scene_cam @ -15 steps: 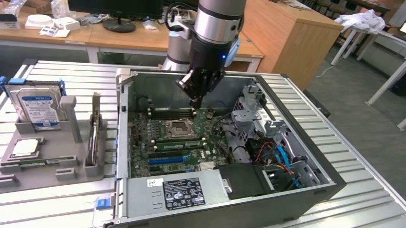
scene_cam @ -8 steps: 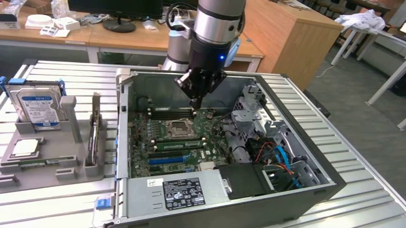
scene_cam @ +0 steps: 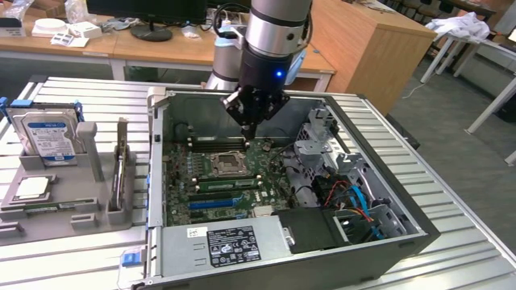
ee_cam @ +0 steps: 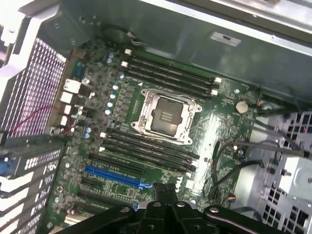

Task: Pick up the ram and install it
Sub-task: 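Press down the ram until it locks into place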

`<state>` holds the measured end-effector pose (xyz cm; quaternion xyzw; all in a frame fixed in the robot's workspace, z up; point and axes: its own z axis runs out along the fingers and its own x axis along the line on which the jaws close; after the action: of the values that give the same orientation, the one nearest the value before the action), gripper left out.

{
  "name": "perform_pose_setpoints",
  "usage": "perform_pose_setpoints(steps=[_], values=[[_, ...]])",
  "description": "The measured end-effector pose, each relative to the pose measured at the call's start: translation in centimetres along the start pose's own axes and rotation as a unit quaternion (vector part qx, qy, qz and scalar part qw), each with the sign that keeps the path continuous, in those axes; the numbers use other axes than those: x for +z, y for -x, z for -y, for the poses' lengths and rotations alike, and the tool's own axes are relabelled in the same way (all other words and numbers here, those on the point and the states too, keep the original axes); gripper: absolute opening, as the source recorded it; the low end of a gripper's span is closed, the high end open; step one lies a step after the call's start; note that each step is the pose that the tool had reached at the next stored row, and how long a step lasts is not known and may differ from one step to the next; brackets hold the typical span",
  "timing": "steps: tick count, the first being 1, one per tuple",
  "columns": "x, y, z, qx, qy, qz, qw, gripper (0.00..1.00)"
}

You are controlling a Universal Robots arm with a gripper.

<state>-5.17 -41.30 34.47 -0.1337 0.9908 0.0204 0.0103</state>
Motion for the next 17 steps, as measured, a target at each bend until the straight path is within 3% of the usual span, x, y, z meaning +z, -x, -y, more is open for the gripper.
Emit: perform_pose_setpoints(steps=[7, 12, 16, 17], values=[[0.08, -0.08, -0.01, 0.049, -0.0013, 0.0018, 0.9988, 0.11], [0.09, -0.08, -0.02, 0.050, -0.0013, 0.0018, 0.9988, 0.11], [0.09, -0.04, -0.01, 0.050, -0.0003, -0.0032, 0.9987, 0.11], [0.09, -0.04, -0.01, 0.050, -0.0003, -0.0031, 0.9987, 0.11]])
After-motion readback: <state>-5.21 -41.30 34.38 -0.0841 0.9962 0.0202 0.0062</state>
